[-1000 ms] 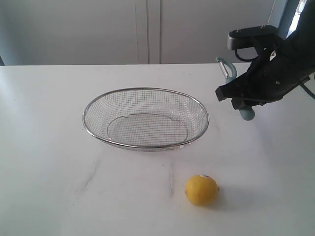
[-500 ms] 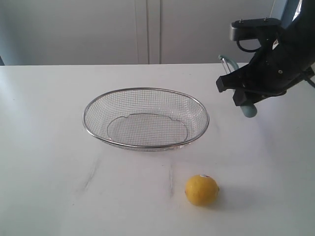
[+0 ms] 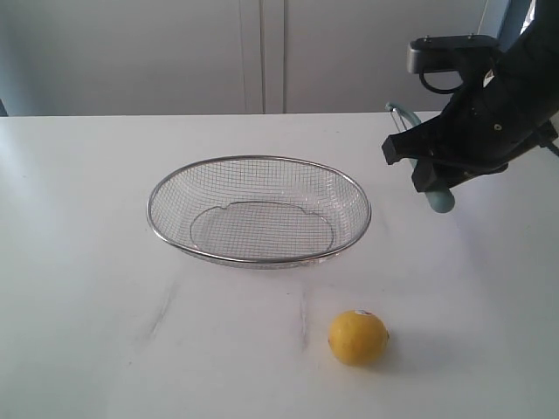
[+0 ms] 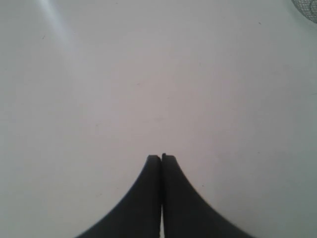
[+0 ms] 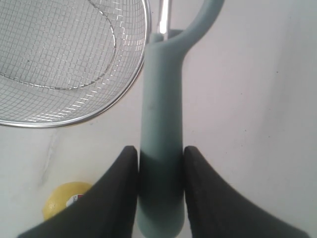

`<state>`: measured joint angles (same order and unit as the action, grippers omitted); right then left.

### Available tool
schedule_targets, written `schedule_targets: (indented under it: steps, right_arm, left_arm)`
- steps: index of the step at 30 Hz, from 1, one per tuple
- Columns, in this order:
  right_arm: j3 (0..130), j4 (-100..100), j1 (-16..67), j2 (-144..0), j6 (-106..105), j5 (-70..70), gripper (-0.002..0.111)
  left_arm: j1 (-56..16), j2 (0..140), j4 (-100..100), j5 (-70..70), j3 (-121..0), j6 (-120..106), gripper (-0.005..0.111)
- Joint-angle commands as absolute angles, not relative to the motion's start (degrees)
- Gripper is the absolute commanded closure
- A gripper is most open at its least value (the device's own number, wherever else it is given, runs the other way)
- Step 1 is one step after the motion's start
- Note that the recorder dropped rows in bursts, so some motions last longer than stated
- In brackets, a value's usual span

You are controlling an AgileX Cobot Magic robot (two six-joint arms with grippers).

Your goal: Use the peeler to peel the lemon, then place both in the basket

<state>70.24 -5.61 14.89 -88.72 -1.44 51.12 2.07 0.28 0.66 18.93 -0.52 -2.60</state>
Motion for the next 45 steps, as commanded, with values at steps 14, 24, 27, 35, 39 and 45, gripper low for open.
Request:
schedule_targets:
  steps: [14, 24, 27, 35, 39, 45]
  right_arm:
    - [70.77, -5.62, 14.81, -88.22, -2.33, 51.29, 0.108]
    - [70.77, -5.62, 14.81, -88.22, -2.33, 51.56, 0.108]
    - [70.77, -5.62, 14.81, -88.22, -2.33, 51.67, 0.108]
    - [70.77, -5.62, 14.81, -88.22, -2.33, 52.15, 0.108]
    - [70.77, -5.62, 14.81, -88.22, -2.33, 52.18, 0.108]
    - [70.77, -5.62, 14.81, -88.22, -2.33, 52.06, 0.108]
  left_arm:
    - [2.32, 0.00, 0.00, 19.10, 0.00, -2.78, 0.107]
    - [2.32, 0.00, 0.00, 18.27, 0.00, -2.79, 0.107]
    - [2.32, 0.00, 0.00, 16.33, 0.00, -2.79, 0.107]
    - [2.32, 0.00, 0.00, 7.39, 0.00, -2.79, 0.107]
    - [2.32, 0.00, 0.00, 2.40, 0.00, -2.79, 0.107]
    - [2.32, 0.00, 0.67, 0.81, 0.00, -5.14, 0.107]
